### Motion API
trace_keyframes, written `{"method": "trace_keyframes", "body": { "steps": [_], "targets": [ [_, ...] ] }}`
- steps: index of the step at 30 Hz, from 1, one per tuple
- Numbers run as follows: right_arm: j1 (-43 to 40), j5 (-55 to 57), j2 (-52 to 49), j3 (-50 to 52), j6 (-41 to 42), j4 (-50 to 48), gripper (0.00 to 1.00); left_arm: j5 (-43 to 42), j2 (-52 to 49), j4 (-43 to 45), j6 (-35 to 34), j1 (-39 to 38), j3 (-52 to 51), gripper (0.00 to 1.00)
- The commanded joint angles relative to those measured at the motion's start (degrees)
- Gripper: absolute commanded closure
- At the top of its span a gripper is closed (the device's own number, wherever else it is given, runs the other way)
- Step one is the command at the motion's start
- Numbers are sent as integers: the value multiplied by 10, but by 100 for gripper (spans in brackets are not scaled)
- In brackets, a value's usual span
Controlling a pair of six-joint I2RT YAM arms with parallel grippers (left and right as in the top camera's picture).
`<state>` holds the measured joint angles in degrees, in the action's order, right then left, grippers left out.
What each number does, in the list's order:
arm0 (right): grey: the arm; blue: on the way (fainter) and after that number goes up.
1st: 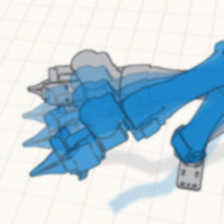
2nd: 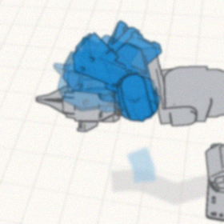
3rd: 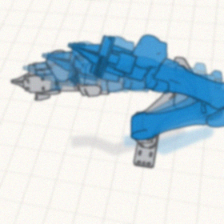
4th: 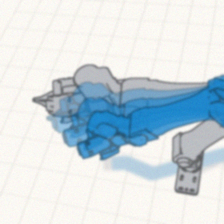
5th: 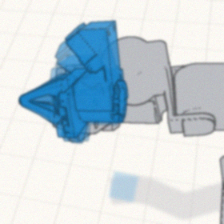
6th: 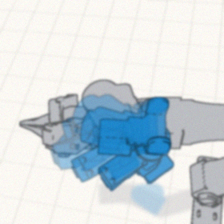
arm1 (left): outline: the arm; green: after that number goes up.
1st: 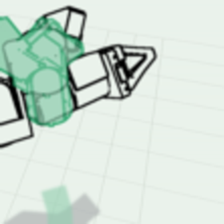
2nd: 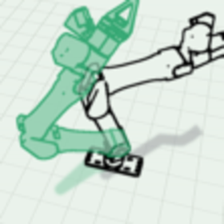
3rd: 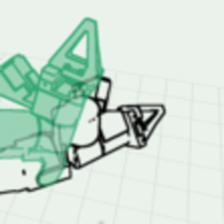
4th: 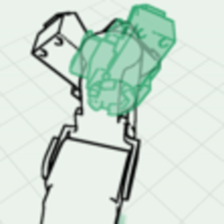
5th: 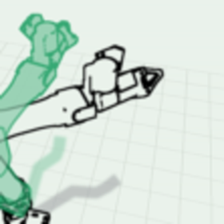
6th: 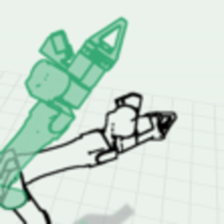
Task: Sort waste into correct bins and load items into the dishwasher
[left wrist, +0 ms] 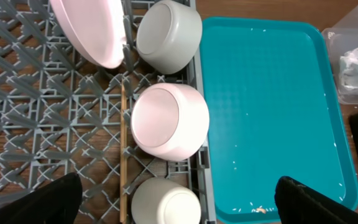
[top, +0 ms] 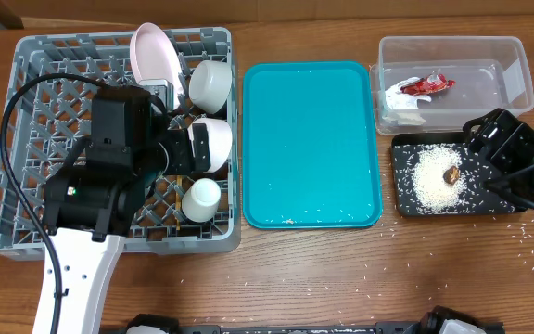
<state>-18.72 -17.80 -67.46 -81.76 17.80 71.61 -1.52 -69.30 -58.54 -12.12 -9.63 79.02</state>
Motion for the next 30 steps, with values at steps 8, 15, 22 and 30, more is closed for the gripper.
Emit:
{"method": "trace_keyframes", "body": {
  "steps": [8, 15, 22, 30],
  "targets": [
    [4, -2, 22, 0, 0, -3, 0, -10, -12, 0, -12, 2, 5, 0],
    [83, 21, 108, 4, -2, 2, 0, -11, -12, 0, -12, 2, 5, 0],
    [189, 115, 231, 97, -44, -163, 0, -10, -12, 0, -12, 2, 5, 0],
    [202, 87, 373, 440, -91, -562, 0, -10, -12, 0, -12, 2, 5, 0]
  ]
}}
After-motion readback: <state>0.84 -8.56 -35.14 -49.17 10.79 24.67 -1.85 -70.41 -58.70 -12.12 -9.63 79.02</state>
